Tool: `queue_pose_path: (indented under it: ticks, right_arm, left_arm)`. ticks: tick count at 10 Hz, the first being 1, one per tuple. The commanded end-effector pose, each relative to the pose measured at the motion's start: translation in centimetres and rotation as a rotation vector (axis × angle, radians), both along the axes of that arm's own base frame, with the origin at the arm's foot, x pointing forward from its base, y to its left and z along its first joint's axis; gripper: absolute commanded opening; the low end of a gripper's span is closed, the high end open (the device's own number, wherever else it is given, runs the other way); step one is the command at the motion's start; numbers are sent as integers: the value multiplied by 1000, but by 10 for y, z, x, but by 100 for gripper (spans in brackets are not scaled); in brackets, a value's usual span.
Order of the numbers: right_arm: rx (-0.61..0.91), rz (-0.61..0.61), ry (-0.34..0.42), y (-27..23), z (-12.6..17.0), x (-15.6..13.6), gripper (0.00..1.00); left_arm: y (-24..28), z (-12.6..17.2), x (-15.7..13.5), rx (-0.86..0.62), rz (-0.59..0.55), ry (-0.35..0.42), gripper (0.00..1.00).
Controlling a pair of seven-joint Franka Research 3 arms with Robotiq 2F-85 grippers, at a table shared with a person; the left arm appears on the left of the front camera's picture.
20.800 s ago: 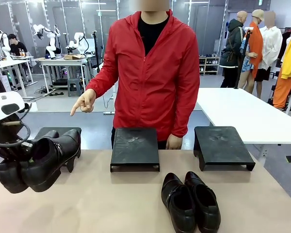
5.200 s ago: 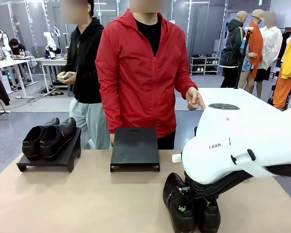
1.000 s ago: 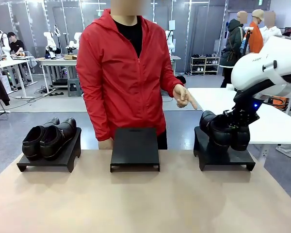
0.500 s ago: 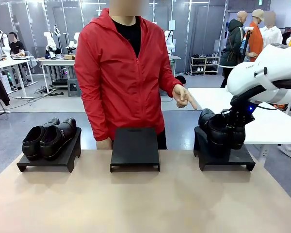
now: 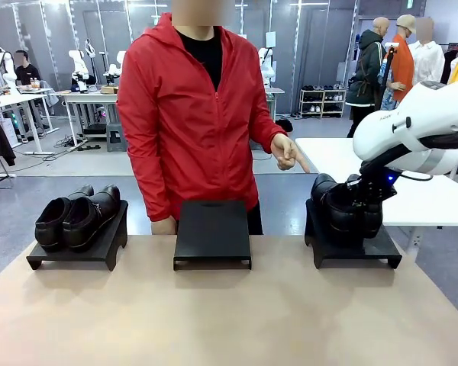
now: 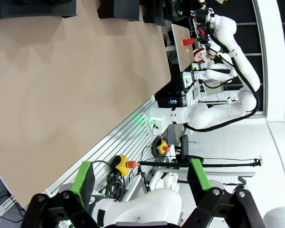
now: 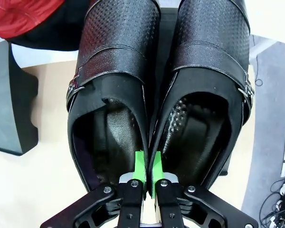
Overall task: Place the shoes on the stand as instructed by the person.
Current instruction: Pick up another pair of Shoes and place it on the Shoes Stand indicated by the person.
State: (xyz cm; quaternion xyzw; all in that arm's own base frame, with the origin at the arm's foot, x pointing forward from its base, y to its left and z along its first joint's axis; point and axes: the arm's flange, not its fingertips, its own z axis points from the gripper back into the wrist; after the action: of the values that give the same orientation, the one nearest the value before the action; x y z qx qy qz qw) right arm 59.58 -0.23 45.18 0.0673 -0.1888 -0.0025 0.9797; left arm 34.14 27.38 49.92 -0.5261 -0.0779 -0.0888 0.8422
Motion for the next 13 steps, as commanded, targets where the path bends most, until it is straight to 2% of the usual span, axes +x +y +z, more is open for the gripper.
queue_pose_path:
  ticks: [1, 9, 11, 12, 13]
  right_arm:
    - [0, 16, -53, -4, 0, 7, 7]
    - [-36, 7, 6, 1, -31, 7, 7]
    - [-43, 8, 13, 2, -33, 5, 33]
    - [-43, 8, 13, 2, -32, 3, 51]
    - [-42, 6, 13, 2, -31, 3, 63]
  left_arm:
    - [-2, 0, -4, -6, -13, -12, 100]
    - [-2, 0, -4, -6, -13, -12, 100]
    - [-2, 0, -4, -6, -13, -12, 100]
    - [-2, 0, -4, -6, -13, -12, 100]
    - [-2, 0, -4, -6, -13, -12, 100]
